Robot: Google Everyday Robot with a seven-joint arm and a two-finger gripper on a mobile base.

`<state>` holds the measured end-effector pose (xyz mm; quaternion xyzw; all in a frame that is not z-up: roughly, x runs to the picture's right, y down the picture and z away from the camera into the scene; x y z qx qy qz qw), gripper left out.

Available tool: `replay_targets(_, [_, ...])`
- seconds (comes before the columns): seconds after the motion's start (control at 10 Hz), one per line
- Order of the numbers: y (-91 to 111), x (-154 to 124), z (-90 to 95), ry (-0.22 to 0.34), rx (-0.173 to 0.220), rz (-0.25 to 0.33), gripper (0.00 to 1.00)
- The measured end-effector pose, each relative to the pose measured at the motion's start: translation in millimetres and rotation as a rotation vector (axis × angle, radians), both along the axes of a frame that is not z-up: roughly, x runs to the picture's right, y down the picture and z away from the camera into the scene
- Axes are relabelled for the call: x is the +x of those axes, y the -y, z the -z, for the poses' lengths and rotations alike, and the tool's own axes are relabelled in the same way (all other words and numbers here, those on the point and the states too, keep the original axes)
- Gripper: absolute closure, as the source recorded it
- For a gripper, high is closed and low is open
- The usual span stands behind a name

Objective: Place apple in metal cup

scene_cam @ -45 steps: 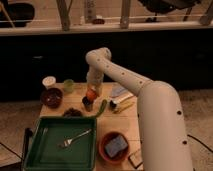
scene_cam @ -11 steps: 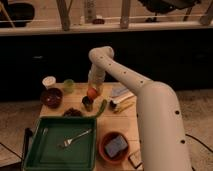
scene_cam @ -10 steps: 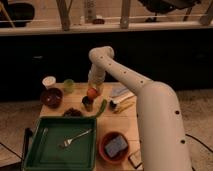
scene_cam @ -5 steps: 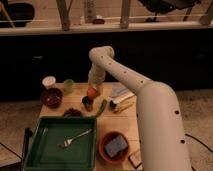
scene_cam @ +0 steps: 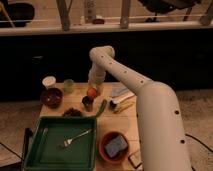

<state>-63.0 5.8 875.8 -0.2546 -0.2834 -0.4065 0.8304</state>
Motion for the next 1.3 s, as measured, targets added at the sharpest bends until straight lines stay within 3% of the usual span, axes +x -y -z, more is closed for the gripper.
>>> replay_targets(1.3, [4.8, 2.3, 1.7, 0.006, -0.011, -0.021, 0.95])
